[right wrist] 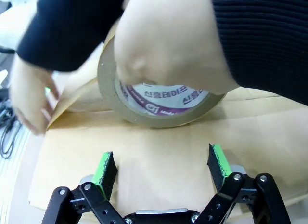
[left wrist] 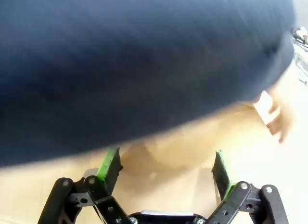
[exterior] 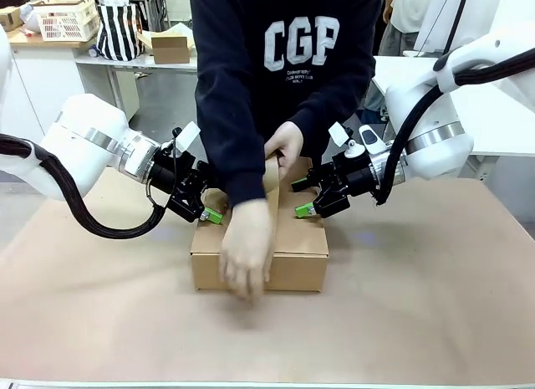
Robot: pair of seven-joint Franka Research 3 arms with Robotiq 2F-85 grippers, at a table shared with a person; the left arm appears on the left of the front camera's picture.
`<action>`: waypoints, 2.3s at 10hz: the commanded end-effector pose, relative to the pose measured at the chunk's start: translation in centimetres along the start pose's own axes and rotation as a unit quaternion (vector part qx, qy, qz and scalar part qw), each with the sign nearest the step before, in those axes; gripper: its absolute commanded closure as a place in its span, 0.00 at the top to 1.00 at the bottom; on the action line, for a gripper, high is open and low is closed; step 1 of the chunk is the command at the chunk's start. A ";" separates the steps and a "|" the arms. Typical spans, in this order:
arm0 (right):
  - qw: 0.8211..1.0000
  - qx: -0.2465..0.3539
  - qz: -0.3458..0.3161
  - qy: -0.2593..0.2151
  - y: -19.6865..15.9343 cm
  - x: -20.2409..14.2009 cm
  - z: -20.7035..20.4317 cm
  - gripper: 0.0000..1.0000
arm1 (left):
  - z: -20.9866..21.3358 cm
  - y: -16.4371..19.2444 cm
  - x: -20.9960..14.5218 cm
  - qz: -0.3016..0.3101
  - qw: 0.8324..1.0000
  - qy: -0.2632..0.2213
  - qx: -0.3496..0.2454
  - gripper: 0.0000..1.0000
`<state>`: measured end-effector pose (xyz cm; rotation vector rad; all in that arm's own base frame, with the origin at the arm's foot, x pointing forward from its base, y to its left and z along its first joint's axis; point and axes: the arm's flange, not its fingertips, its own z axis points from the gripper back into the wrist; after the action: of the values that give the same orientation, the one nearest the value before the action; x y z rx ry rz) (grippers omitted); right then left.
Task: Pack the gift set into the box.
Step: Press and hold the closed box until the human finishes sealing it.
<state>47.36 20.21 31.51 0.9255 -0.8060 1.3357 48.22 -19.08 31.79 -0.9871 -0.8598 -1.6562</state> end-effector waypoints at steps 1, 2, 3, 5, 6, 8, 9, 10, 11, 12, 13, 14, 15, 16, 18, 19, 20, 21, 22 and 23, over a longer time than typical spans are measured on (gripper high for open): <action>1.000 -0.001 0.000 0.001 0.0 -0.1 -0.1 1.00 | -0.1 -0.1 -0.2 0.002 1.000 0.001 0.000 1.00; 1.000 -0.001 0.000 0.001 0.0 -0.1 -0.1 1.00 | -0.1 -0.1 -0.2 0.002 1.000 0.001 0.000 1.00; 1.000 -0.001 0.000 0.001 0.0 -0.1 -0.1 1.00 | -0.1 -0.1 -0.2 0.002 1.000 0.001 0.000 1.00; 1.000 -0.001 0.000 0.001 0.0 -0.1 -0.1 1.00 | -0.1 -0.1 -0.2 0.002 1.000 0.001 0.000 1.00; 1.000 -0.001 0.000 0.001 0.0 -0.1 -0.1 1.00 | -0.1 -0.1 -0.2 0.002 1.000 0.001 0.000 1.00; 1.000 -0.001 0.000 0.001 0.0 -0.1 -0.1 1.00 | -0.1 -0.1 -0.2 0.002 1.000 0.001 0.000 1.00; 1.000 -0.001 0.000 0.001 0.0 -0.1 -0.1 1.00 | -0.1 -0.1 -0.2 0.002 1.000 0.001 0.000 1.00; 1.000 -0.001 0.000 0.001 0.0 -0.1 -0.1 1.00 | -0.1 -0.1 -0.2 0.002 1.000 0.001 0.000 1.00; 1.000 -0.001 0.000 0.001 0.0 -0.1 -0.1 1.00 | -0.1 -0.1 -0.2 0.002 1.000 0.001 0.000 1.00; 1.000 -0.001 0.000 0.001 0.0 -0.1 -0.1 1.00 | -0.1 -0.1 -0.2 0.002 1.000 0.001 0.000 1.00; 1.000 -0.001 0.000 0.001 0.0 -0.1 -0.1 1.00 | -0.1 -0.1 -0.2 0.002 1.000 0.001 0.000 1.00; 1.000 -0.001 0.000 0.001 0.0 -0.1 -0.1 1.00 | -0.1 -0.1 -0.2 0.002 1.000 0.001 0.000 1.00; 1.000 -0.001 0.000 0.001 0.0 -0.1 -0.1 1.00 | -0.1 -0.1 -0.2 0.002 1.000 0.001 0.000 1.00; 1.000 -0.001 0.000 0.001 0.0 -0.1 -0.1 1.00 | -0.1 -0.1 -0.2 0.002 1.000 0.001 0.000 1.00; 1.000 -0.001 0.000 0.001 0.0 -0.1 -0.1 1.00 | -0.1 -0.1 -0.2 0.002 1.000 0.001 0.000 1.00; 1.000 -0.001 0.000 0.001 0.0 -0.1 -0.1 1.00 | -0.1 -0.1 -0.2 0.002 1.000 0.001 0.000 1.00; 1.000 -0.001 0.000 0.001 0.0 -0.1 -0.1 1.00 | -0.1 -0.1 -0.2 0.002 1.000 0.001 0.000 1.00; 1.000 -0.001 0.000 0.001 0.0 -0.1 -0.1 1.00 | -0.1 -0.1 -0.2 0.002 1.000 0.001 0.000 1.00; 1.000 -0.001 0.000 0.001 0.0 -0.1 -0.1 1.00 | -0.1 -0.1 -0.2 0.002 1.000 0.001 0.000 1.00; 1.000 -0.001 0.000 0.001 0.0 -0.1 -0.1 1.00 | -0.1 -0.1 -0.2 0.002 1.000 0.001 0.000 1.00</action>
<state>47.36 20.20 31.51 0.9255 -0.8060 1.3357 48.23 -19.07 31.80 -0.9868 -0.8602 -1.6562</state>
